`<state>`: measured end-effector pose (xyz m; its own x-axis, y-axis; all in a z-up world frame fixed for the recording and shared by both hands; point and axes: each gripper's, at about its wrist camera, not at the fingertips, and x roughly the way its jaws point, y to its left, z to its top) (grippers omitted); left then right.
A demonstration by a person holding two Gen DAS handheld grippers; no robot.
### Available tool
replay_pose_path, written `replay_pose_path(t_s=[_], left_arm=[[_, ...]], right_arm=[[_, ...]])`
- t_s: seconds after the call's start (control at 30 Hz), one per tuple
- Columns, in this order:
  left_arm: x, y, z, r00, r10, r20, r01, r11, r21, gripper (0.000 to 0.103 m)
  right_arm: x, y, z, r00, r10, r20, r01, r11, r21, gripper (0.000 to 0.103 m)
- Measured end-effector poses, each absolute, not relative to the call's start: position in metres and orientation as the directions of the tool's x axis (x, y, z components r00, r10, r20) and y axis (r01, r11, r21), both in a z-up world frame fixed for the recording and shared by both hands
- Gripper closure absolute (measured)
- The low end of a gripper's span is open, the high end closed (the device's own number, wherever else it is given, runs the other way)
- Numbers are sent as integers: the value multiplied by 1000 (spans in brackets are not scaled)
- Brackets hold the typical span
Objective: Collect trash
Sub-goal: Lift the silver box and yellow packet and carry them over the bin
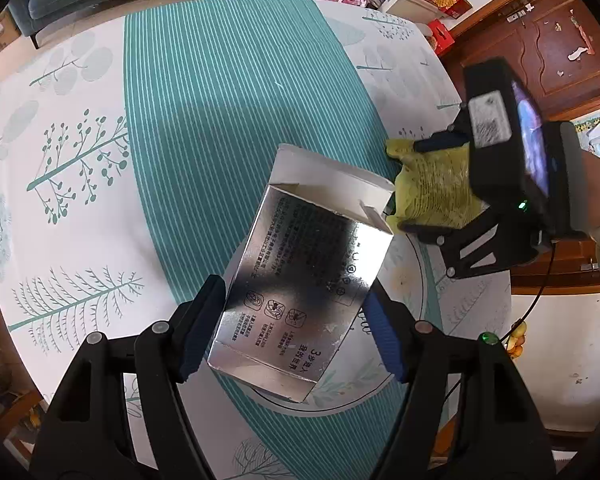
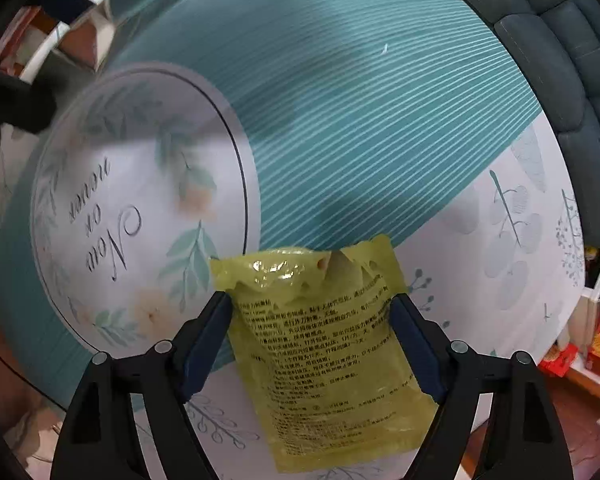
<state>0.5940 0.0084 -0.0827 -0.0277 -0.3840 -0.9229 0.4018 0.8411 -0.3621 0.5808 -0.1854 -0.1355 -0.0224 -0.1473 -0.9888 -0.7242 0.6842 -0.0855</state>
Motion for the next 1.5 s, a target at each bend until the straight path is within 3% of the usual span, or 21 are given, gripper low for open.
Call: replay_pose_path(t_s=[0.1, 0.2, 0.23, 0.47, 0.6, 0.9, 1.1, 1.5], left_arm=[[595, 10, -84, -33, -387, -922, 394, 842, -367, 36], [594, 10, -85, -36, -387, -921, 392, 843, -369, 36], [595, 10, -85, -37, -387, -921, 392, 842, -370, 36], [588, 6, -78, -32, -398, -917, 400, 835, -377, 36], [578, 7, -67, -20, -409, -912, 407, 830, -381, 36], [517, 10, -16, 29, -494, -869, 423, 794, -437, 36], [431, 2, 27, 93, -524, -847, 441, 784, -437, 36], [189, -26, 62, 194, -486, -853, 358, 844, -399, 36]], right_arm=[[592, -198, -129, -36, -89, -995, -681, 731, -41, 37], [598, -202, -118, -25, -61, -998, -695, 718, -26, 66], [598, -202, -114, -11, -56, -998, -703, 711, -32, 81], [600, -227, -84, 69, -32, -997, -650, 757, -70, 85], [591, -254, -43, 155, 99, -983, -537, 844, 0, 85], [505, -279, 70, 467, 328, -821, -312, 930, 194, 86], [382, -270, 110, 590, 359, -723, -259, 933, 251, 86], [170, -268, 107, 639, 409, -651, -275, 913, 302, 86]])
